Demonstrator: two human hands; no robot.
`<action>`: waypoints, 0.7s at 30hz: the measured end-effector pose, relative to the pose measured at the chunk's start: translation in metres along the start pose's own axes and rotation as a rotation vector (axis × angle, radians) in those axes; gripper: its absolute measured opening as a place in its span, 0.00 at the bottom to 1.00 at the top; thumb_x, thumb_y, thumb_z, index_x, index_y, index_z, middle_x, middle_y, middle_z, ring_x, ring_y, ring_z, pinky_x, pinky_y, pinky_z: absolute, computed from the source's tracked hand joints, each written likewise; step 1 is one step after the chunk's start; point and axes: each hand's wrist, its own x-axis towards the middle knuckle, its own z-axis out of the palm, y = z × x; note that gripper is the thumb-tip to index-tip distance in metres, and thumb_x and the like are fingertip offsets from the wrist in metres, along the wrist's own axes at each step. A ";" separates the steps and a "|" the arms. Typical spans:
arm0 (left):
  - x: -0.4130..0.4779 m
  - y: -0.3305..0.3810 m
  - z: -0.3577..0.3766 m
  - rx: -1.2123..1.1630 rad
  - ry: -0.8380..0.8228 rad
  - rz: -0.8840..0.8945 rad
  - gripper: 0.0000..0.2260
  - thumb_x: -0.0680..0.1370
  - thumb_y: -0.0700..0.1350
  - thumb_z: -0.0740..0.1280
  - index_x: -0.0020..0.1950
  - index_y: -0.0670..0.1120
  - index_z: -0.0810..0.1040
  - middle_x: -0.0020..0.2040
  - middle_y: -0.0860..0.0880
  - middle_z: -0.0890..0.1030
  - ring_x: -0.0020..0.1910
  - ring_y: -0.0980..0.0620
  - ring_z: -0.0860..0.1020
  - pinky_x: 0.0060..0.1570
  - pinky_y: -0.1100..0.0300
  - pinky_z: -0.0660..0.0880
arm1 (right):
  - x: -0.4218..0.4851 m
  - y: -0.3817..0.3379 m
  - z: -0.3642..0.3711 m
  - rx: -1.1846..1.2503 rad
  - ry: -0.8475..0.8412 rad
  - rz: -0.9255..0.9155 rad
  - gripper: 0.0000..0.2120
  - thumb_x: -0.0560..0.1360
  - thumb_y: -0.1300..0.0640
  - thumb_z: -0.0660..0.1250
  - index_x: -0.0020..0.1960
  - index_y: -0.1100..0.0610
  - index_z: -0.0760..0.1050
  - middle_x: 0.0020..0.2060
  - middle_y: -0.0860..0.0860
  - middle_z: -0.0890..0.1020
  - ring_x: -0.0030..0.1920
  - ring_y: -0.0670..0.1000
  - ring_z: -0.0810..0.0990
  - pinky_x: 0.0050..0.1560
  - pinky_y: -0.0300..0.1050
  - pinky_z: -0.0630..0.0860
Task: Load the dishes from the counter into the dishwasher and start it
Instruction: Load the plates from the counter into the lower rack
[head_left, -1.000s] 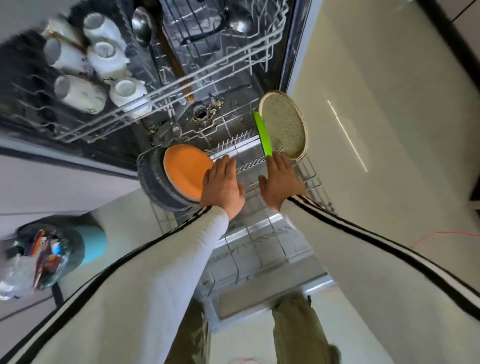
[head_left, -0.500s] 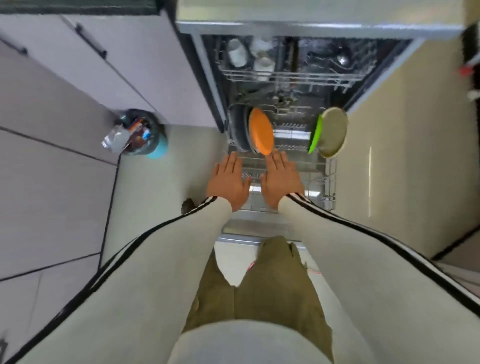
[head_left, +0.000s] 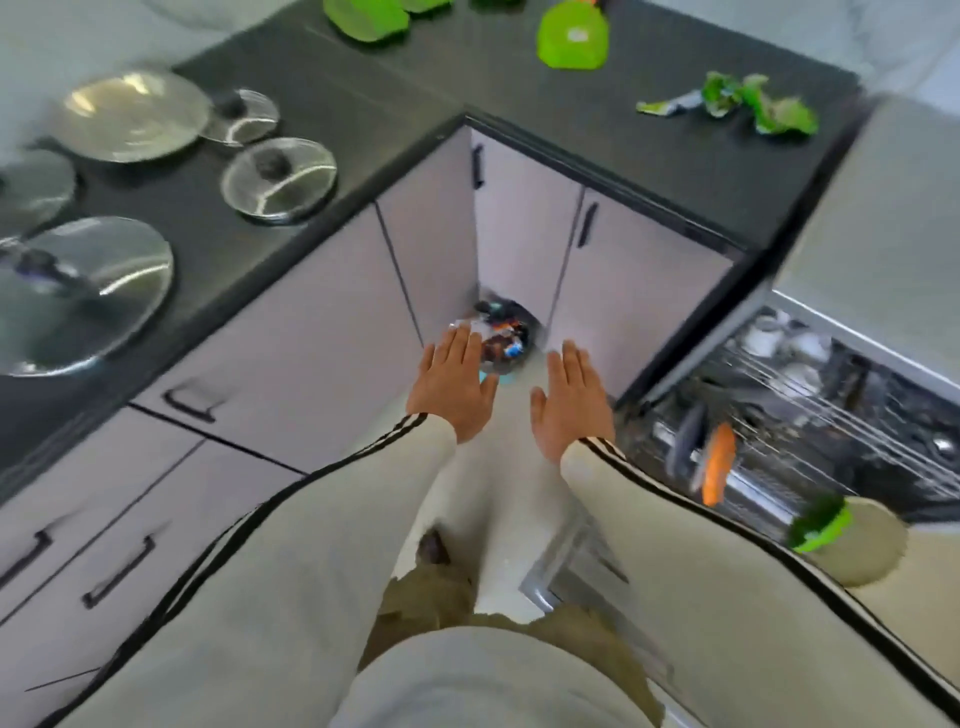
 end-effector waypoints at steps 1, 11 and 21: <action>0.004 -0.022 -0.012 -0.006 0.014 -0.028 0.29 0.84 0.56 0.52 0.81 0.45 0.50 0.82 0.47 0.49 0.81 0.49 0.46 0.78 0.49 0.45 | 0.016 -0.024 -0.006 0.014 0.019 -0.020 0.30 0.81 0.50 0.56 0.79 0.61 0.55 0.79 0.59 0.55 0.79 0.58 0.53 0.78 0.51 0.51; 0.071 -0.131 -0.078 -0.062 0.126 -0.163 0.29 0.84 0.56 0.52 0.81 0.45 0.49 0.82 0.47 0.48 0.81 0.48 0.45 0.79 0.48 0.44 | 0.126 -0.154 -0.017 -0.005 0.010 -0.197 0.29 0.83 0.45 0.51 0.80 0.57 0.52 0.80 0.55 0.50 0.80 0.55 0.48 0.79 0.52 0.51; 0.242 -0.141 -0.104 -0.007 0.123 -0.054 0.29 0.84 0.55 0.52 0.81 0.45 0.49 0.82 0.47 0.48 0.81 0.47 0.45 0.79 0.47 0.45 | 0.289 -0.127 -0.040 0.011 0.107 -0.090 0.29 0.83 0.45 0.51 0.80 0.56 0.51 0.80 0.54 0.51 0.80 0.54 0.49 0.78 0.51 0.50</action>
